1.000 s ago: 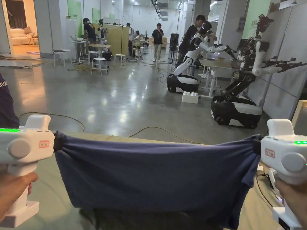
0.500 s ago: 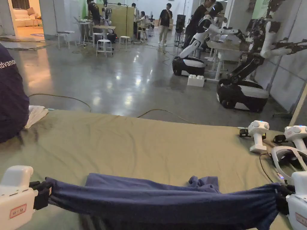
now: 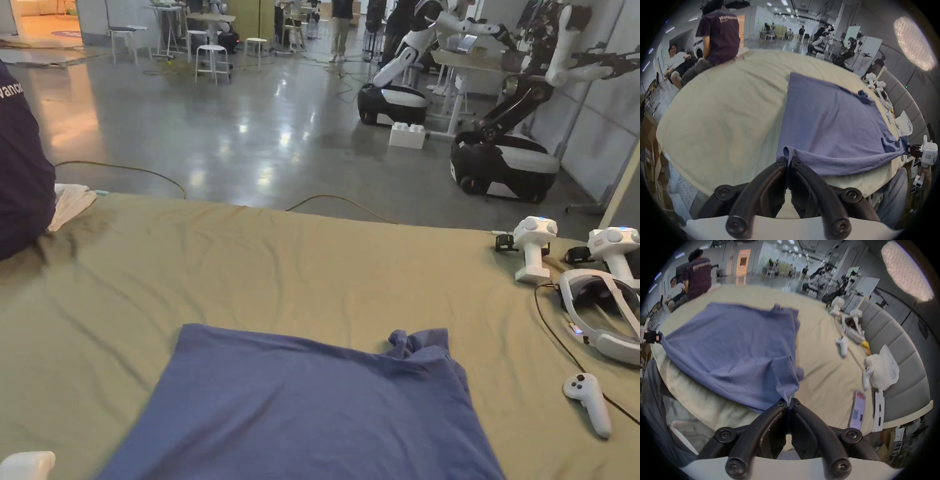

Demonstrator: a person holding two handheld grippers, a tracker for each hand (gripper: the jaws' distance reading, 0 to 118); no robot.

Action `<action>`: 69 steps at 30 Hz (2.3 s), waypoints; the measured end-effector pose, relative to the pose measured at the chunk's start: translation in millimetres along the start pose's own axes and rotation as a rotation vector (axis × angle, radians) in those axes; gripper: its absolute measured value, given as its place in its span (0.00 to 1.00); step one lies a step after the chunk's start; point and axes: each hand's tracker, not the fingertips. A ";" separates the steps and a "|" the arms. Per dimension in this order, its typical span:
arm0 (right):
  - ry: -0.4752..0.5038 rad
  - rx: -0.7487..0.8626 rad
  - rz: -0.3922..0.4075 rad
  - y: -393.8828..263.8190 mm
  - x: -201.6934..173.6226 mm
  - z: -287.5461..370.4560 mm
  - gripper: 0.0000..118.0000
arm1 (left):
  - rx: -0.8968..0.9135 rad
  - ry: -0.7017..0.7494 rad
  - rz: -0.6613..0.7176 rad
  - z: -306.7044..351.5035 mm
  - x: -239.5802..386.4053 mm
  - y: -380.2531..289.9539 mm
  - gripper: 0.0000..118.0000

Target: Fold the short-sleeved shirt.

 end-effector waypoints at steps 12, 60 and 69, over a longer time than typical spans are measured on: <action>-0.058 -0.074 -0.045 -11.3 -6.6 -11.1 0.52 | -0.095 0.110 -0.082 -0.6 7.6 -12.7 0.28; -0.066 0.729 -0.288 79.6 -54.4 36.5 0.00 | -0.157 0.009 0.066 -22.1 -11.6 10.5 0.49; -0.067 0.631 -0.282 57.0 -49.4 21.3 0.00 | -0.271 0.070 0.061 -52.0 -2.8 -13.8 0.49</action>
